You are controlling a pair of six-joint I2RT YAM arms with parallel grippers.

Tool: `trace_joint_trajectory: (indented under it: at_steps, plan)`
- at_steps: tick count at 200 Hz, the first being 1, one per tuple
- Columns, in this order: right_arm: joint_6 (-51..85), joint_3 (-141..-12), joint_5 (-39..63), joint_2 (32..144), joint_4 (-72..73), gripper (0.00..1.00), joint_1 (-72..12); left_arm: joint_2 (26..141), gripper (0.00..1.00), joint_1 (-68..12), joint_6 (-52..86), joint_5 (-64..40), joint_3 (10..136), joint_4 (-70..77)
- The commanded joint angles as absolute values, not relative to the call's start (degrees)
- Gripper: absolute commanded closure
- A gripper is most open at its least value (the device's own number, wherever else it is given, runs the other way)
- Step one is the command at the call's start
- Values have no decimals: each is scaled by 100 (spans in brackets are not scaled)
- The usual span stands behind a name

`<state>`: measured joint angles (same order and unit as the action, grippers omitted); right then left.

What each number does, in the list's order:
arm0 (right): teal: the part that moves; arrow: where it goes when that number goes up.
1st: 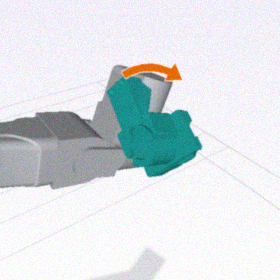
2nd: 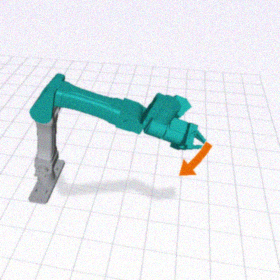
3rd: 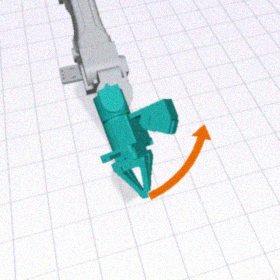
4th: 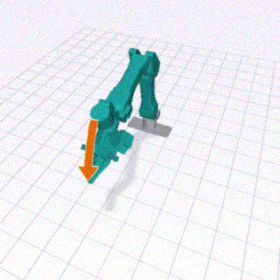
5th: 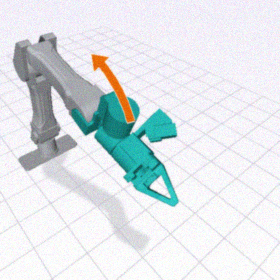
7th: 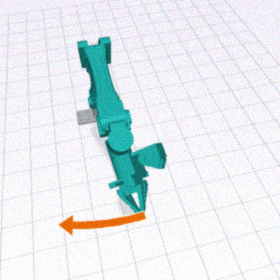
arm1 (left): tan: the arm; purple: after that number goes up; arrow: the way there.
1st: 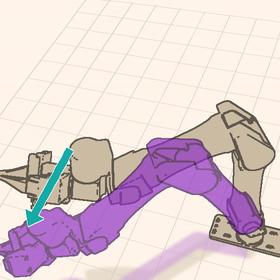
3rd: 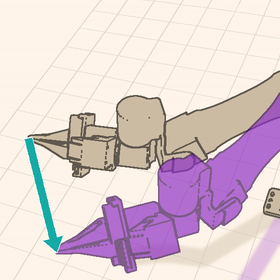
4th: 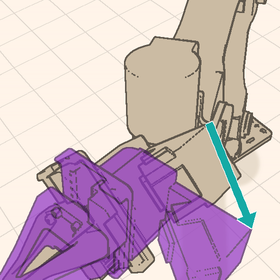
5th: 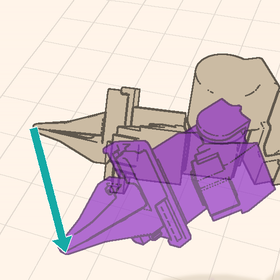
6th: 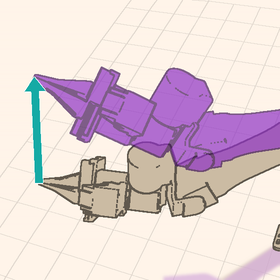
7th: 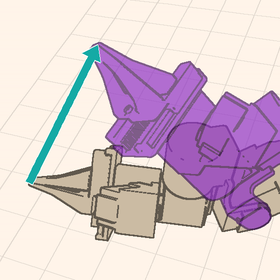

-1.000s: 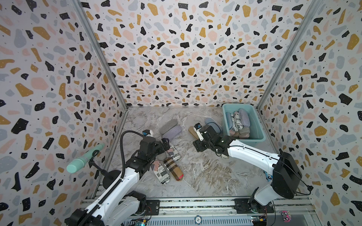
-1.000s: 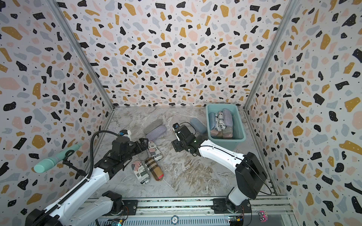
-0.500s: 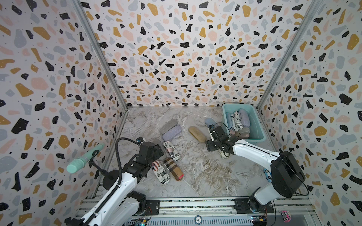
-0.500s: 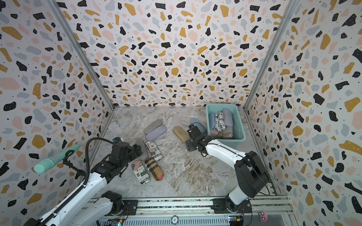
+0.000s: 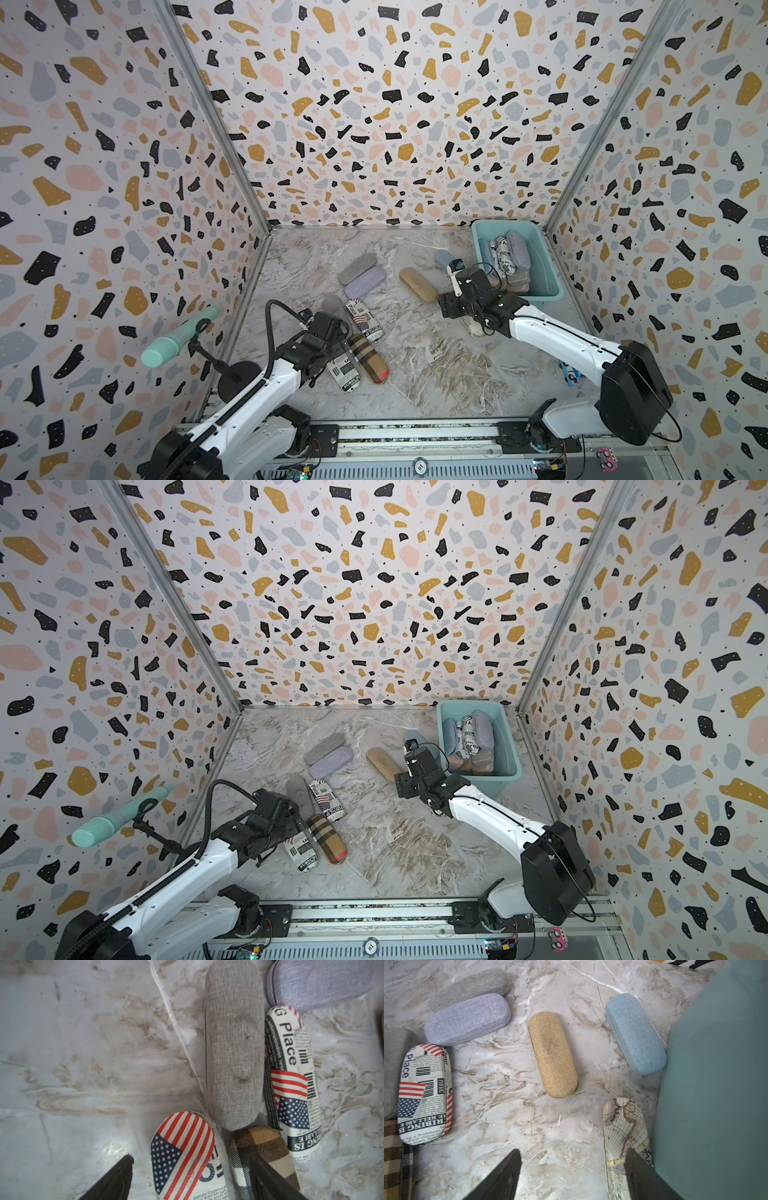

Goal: Put the glasses cases into the storage boxes
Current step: Pick up the glasses case at the center of the board.

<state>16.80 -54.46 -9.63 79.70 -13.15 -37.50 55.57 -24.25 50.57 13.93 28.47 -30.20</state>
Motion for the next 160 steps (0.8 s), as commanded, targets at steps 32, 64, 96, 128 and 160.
trace_joint_trajectory:
  at_steps: [32,64,96,128,160]
  plan:
    - [1662,-5223,-948,7720,-1105,20,-3746,5997,21,-2584,5448,1267,2603,-2881]
    - [1673,-5095,-958,7621,-1000,20,-3752,6110,20,-2593,5441,1298,2520,-2635]
    - [1722,-5002,-790,7635,-932,20,-3748,6420,18,-2593,5334,1166,2482,-2272]
    - [1762,-4940,-676,7628,-898,20,-3760,6701,23,-2593,5215,1112,2452,-2140]
    - [1741,-4932,-598,7589,-894,21,-3766,6507,34,-2593,5176,1305,2409,-2209]
